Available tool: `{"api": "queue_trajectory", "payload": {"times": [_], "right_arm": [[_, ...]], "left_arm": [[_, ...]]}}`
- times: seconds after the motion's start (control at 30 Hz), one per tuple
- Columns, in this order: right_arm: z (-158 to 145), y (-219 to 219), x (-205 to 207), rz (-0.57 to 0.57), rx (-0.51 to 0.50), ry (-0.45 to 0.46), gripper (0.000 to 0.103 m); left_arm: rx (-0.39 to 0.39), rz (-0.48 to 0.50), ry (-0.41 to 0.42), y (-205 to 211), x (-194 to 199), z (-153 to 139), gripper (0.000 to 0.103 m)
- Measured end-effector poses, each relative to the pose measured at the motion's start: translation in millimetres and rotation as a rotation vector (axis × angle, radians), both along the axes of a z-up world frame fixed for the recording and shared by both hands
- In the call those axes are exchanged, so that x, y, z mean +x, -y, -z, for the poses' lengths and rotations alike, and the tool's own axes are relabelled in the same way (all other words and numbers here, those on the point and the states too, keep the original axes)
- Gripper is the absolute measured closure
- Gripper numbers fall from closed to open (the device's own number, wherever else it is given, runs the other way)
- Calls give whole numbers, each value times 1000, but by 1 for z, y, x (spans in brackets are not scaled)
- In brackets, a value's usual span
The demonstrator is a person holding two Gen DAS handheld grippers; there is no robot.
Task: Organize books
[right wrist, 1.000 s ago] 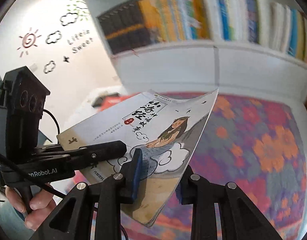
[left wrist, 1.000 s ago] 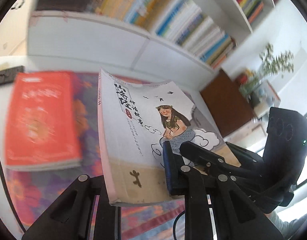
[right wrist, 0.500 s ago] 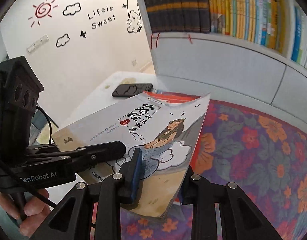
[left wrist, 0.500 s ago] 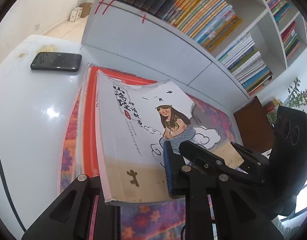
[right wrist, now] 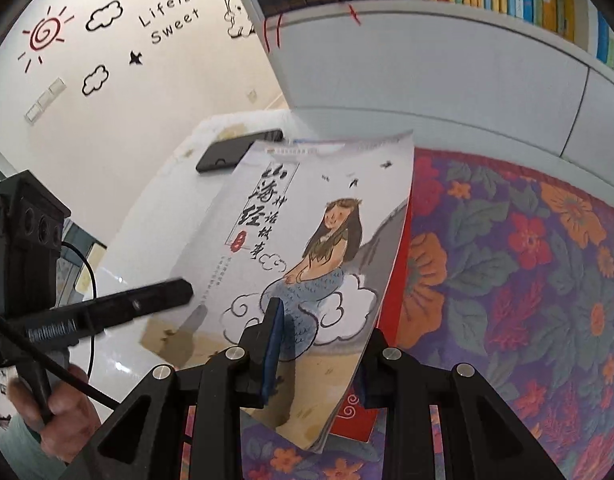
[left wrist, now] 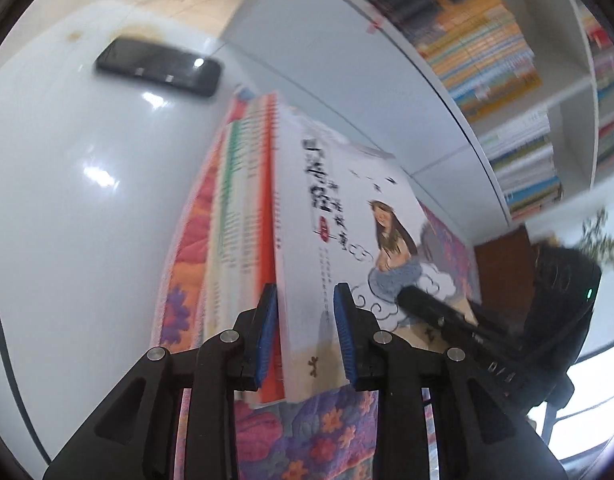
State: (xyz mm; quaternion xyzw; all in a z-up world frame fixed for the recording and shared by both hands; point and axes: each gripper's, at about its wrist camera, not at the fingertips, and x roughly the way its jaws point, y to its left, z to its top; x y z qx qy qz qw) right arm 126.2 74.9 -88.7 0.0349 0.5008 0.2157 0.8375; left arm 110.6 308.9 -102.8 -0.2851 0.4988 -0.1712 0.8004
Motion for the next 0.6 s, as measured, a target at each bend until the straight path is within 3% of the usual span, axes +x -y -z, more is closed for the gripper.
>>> {"api": "queue_trajectory", "payload": {"times": [0.23,0.43,0.57,0.6], "right_arm": [[11,-11,1,-26,-60,-16,73],[16,-11,7,-40,-55,-39,72],[15,-8,5,-21,-63,-64,50],[15,-7,4,-14,-72,-69,50]], "left_arm": [[61,0,22,8,-9,-8,78],[52,-43,0,-2,-8,-9,77],[71,-62,26,-8,-14,-20,77],[77,-64,34,-7,-16,-24,77]]}}
